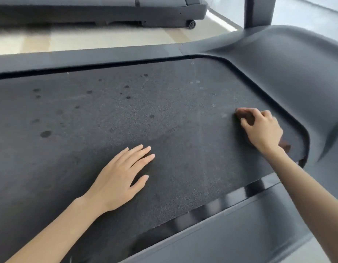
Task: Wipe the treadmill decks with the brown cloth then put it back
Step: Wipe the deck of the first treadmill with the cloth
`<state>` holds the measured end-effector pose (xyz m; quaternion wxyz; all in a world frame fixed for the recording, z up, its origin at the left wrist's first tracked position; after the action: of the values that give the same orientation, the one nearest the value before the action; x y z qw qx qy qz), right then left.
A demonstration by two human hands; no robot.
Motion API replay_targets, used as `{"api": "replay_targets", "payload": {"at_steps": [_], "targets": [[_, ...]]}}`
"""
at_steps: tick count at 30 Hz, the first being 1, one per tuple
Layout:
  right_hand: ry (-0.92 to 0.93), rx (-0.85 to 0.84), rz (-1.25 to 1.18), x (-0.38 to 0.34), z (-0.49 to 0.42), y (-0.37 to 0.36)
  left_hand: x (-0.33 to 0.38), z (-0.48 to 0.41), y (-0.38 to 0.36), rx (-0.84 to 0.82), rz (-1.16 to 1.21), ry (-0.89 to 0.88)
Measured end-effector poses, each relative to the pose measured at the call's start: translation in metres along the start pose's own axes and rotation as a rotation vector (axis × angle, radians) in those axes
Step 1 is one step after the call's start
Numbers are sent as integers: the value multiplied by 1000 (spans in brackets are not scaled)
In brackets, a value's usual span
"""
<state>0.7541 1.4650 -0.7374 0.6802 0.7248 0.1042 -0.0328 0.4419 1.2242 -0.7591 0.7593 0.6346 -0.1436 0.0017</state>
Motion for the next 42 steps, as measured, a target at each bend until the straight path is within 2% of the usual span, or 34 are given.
{"api": "replay_targets", "payload": {"at_steps": [2,6,11,14,16,19,21,24,32,34,36,38,42], "targets": [[28,-5,66,-27,9,-5,-6,22,-1,-9,-1,63],[408,12,92,-119,71,-27,-12,64,1,-52,-57,131],[761,6,36,-248,160,-43,-44,143,6,-60,-73,332],[961,-70,3,-272,177,-43,-61,188,6,-37,-38,463],[900,-121,-68,-253,161,-38,-71,209,4,-15,-23,507],[612,-75,-44,-204,124,-36,-81,228,0,-26,-40,512],[495,-66,-2,-197,119,-37,-89,238,-3,-23,-28,507],[567,-13,121,-240,148,-43,-100,256,-8,5,1,515],[951,-107,12,-439,299,-68,-149,313,-11,59,5,545],[1041,-129,16,-466,322,-74,-164,339,-11,76,18,554],[1030,-158,-12,-465,324,-70,-180,366,-12,89,46,551],[885,-123,-27,-437,308,-64,-195,393,-14,108,63,562],[325,-78,-26,-362,272,-48,-219,428,-16,153,116,546]]}}
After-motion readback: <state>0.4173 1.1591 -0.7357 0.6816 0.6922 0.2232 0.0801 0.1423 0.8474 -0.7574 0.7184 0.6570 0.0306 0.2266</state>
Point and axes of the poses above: each hand's wrist, its own z-axis away from the middle knuckle, its own y-axis out of the back of the hand, x = y × z, the point moved 1 cm from there along -z, towards the middle knuckle, and after that the axes turned 13 degrees about -x, right-handed, at the moved point
